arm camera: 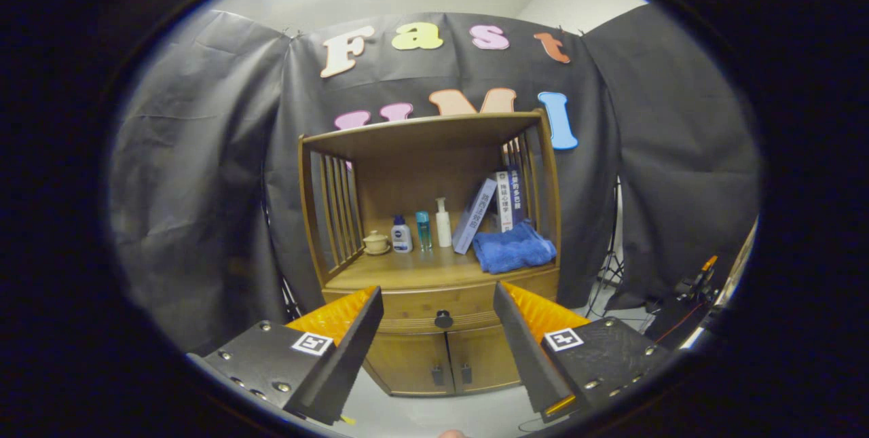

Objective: Pull open the drawer, take out the items inside it, and place them on the countertop above the cabinet.

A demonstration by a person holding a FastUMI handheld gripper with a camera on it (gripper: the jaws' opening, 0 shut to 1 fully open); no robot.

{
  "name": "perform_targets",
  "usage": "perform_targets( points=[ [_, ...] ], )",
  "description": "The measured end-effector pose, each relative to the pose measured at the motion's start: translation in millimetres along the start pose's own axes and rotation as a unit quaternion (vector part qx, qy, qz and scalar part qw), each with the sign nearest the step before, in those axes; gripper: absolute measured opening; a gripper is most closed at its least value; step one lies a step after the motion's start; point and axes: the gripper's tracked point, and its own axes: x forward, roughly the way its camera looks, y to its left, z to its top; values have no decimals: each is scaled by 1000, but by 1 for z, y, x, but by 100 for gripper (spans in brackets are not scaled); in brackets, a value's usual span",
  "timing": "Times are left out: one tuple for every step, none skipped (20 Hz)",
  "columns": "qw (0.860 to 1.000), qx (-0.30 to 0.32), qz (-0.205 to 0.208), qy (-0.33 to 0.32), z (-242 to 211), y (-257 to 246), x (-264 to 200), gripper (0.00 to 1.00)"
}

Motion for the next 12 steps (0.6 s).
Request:
perform_targets(
  points=[
    [1000,4,-1,2,1,-3,-2,98],
    [1000,7,-3,1,3,-6,-4,98],
    [1000,10,-6,-1,5,-10,-6,98],
    [1000,12,-9,-2,7,-15,-6,98],
    [1000,13,-11,-2,8,-18,-7,98],
    [1000,14,-12,-2,8,-20,-5,98],
    [1000,13,-12,-1,6,-21,-3,98],
    [1000,13,-11,0,5,-21,1,98],
    [1000,10,-6,0,2,-20,5,98],
    [1000,4,-1,4,-4,-18,12,98],
    [1000,-3,4,10,-12,-18,19,98],
    [1000,-10,10,13,-19,-17,28,98]
  ],
)
